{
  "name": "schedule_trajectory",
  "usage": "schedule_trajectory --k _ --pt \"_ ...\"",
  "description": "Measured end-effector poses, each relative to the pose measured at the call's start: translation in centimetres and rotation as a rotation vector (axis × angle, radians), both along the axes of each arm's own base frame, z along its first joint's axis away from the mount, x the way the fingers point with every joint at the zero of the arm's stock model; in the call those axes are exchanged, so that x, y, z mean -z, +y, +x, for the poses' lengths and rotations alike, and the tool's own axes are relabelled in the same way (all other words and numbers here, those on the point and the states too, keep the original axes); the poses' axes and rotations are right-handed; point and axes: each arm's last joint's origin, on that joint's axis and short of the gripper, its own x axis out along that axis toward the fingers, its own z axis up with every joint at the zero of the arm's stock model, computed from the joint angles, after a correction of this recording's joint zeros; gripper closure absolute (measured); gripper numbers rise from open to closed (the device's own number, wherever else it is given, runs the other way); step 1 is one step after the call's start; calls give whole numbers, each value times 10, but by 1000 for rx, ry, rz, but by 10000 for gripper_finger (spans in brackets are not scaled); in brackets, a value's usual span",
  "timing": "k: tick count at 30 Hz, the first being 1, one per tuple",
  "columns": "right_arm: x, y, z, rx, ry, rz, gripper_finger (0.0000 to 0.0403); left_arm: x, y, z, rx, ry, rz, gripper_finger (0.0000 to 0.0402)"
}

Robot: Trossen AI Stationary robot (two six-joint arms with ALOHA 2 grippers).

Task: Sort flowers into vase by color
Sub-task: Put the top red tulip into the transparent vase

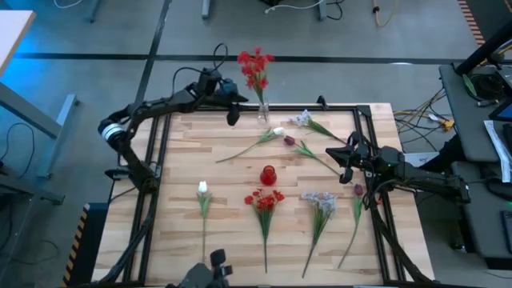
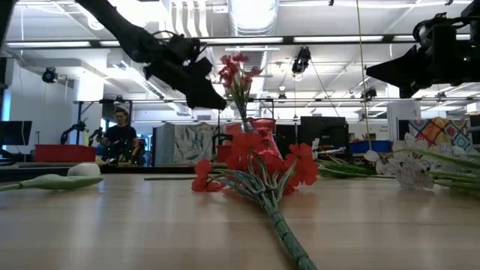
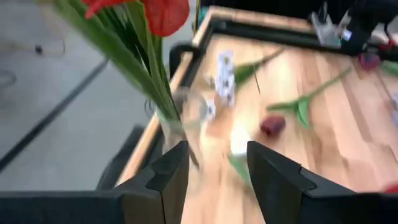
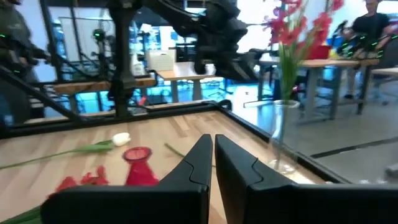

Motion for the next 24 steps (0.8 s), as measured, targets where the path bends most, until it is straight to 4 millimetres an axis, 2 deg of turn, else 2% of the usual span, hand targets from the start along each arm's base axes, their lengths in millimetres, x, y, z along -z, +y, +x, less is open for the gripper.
schedule_trajectory --k 5,11,16,24 --pt "0 0 0 2 5 -34 390 -18 -18 -17 -24 62 -80 255" --pt "-2 0 0 2 -20 -22 390 -25 -45 -29 -38 111 -203 278" --pt "-17 1 -3 6 -166 -71 390 -13 -75 -36 -104 69 -248 313" --pt "-51 3 -20 78 -558 -138 390 17 -128 -53 -215 -12 -320 362"
